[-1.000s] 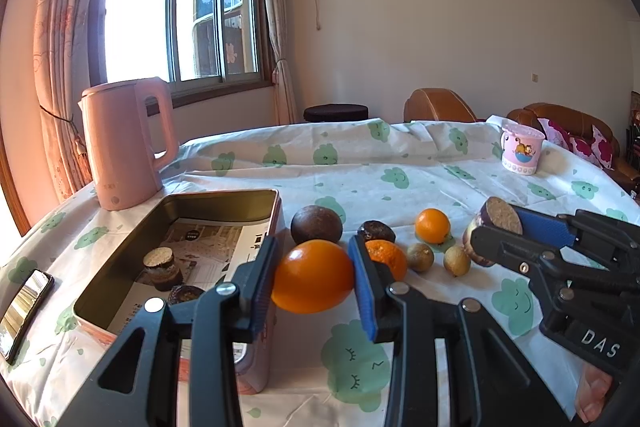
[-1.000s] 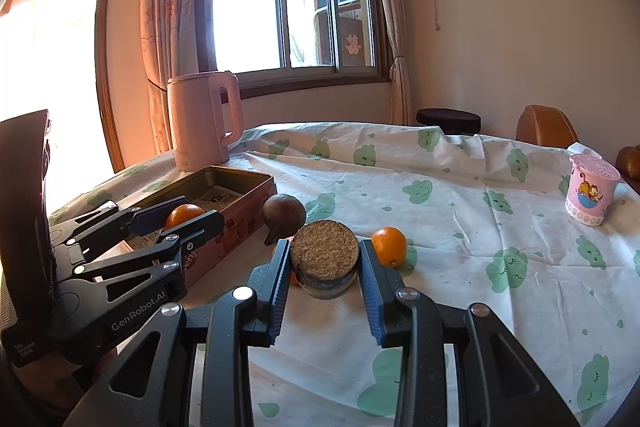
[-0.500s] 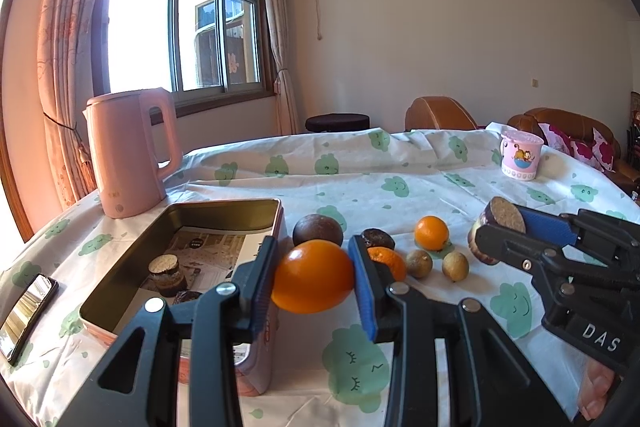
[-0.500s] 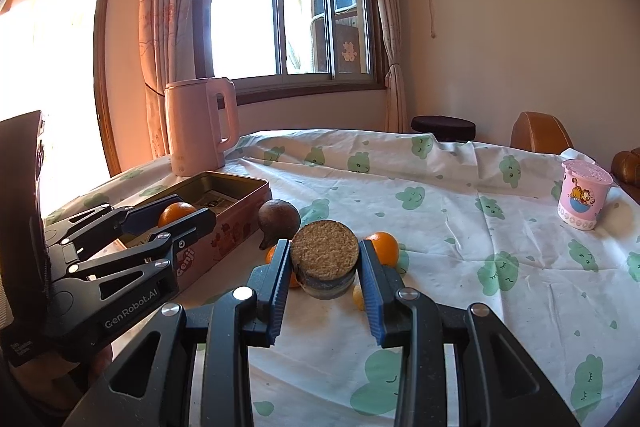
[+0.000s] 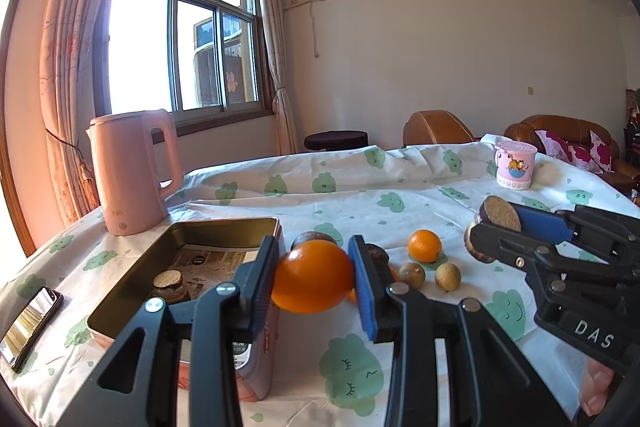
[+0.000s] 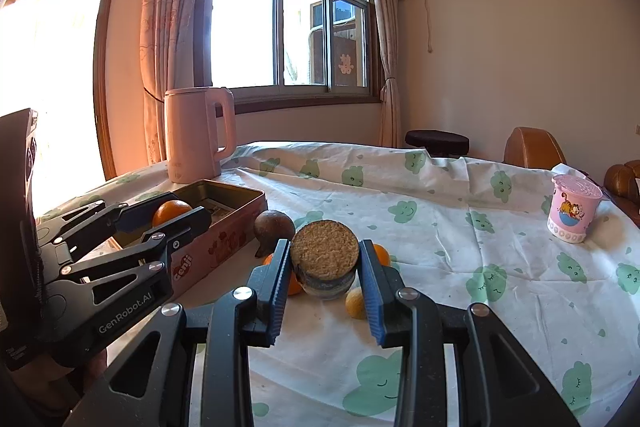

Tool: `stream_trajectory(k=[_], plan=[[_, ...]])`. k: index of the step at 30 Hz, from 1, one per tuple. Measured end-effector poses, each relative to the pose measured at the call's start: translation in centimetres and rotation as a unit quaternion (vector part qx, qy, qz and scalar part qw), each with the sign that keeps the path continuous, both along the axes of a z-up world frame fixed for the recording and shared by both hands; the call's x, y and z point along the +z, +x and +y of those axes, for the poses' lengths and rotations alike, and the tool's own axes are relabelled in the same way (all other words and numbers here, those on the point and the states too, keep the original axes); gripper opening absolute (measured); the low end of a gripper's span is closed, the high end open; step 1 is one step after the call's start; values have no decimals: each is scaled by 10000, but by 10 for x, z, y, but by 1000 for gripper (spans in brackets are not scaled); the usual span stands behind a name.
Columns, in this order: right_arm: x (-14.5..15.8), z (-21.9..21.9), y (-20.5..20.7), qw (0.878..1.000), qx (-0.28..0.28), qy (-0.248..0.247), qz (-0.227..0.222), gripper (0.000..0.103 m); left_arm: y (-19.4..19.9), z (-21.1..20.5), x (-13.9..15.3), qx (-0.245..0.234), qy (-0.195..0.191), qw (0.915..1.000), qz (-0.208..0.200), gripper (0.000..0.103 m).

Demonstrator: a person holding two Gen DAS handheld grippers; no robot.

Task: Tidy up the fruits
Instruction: 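Lift and carry the cake and the orange toward the tin box with both grippers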

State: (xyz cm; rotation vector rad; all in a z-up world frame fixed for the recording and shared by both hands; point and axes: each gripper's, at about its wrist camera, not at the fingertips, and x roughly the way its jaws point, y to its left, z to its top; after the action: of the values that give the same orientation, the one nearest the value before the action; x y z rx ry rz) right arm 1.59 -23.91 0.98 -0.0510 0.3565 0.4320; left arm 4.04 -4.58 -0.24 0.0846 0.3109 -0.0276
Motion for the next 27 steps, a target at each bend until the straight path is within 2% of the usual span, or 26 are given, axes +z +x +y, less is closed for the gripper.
stream_trajectory(k=[13, 27], plan=[[12, 1, -6, 9998, -32, -138, -159, 35, -7, 2, 7, 26, -92, 9998, -197, 38], [46, 17, 3, 9992, 238, -219, -252, 35, 0, 39, 14, 533, -198, 9984, -24, 38]])
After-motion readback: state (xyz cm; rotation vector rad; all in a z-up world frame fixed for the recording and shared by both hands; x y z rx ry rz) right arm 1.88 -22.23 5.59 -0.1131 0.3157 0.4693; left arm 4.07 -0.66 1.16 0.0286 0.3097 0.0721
